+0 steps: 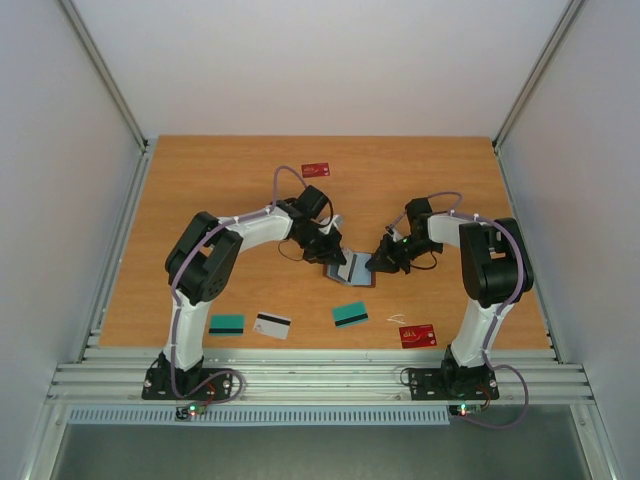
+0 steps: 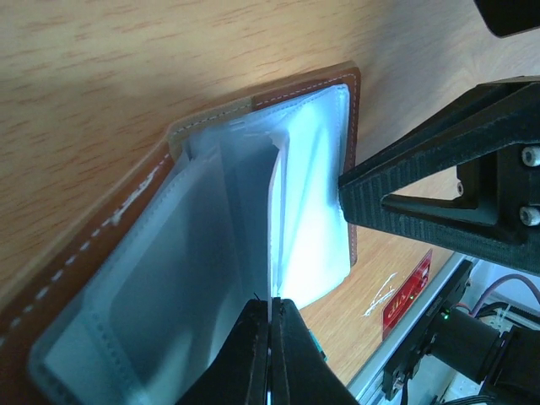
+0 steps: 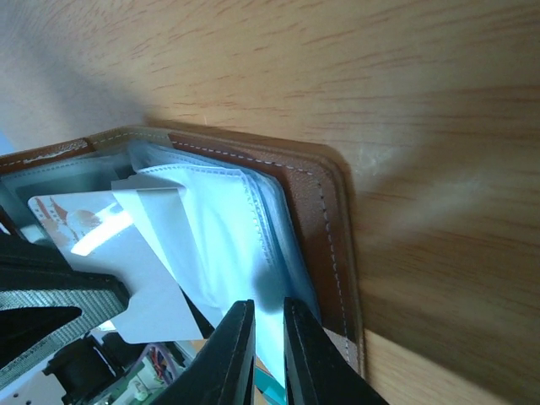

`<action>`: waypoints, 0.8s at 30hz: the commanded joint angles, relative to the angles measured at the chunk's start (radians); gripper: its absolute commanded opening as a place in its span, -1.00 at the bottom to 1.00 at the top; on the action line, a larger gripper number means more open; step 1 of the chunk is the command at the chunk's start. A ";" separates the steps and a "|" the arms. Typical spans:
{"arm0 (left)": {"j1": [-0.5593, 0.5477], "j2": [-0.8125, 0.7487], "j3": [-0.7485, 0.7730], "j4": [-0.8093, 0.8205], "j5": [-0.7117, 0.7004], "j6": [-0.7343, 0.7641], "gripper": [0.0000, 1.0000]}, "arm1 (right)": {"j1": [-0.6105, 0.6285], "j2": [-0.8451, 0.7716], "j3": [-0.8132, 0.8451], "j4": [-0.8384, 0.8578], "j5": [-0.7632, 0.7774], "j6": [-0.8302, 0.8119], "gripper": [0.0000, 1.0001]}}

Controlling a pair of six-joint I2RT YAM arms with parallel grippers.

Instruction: Put the credit cards into the card holder

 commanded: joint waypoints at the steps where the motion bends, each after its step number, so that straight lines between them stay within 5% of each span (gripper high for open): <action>1: -0.006 0.032 -0.026 0.086 -0.031 -0.036 -0.99 | 0.006 -0.021 -0.028 -0.028 0.044 0.017 -0.69; 8: -0.018 0.038 -0.030 0.102 -0.055 -0.075 -0.99 | 0.006 -0.134 -0.039 -0.061 0.039 0.041 -0.57; 15: -0.032 0.061 -0.018 0.103 -0.062 -0.078 -1.00 | 0.006 -0.202 -0.058 -0.119 0.189 0.017 -0.63; 24: -0.037 0.081 0.037 0.049 -0.070 -0.060 -1.00 | 0.005 -0.103 -0.073 -0.066 0.243 0.017 -0.74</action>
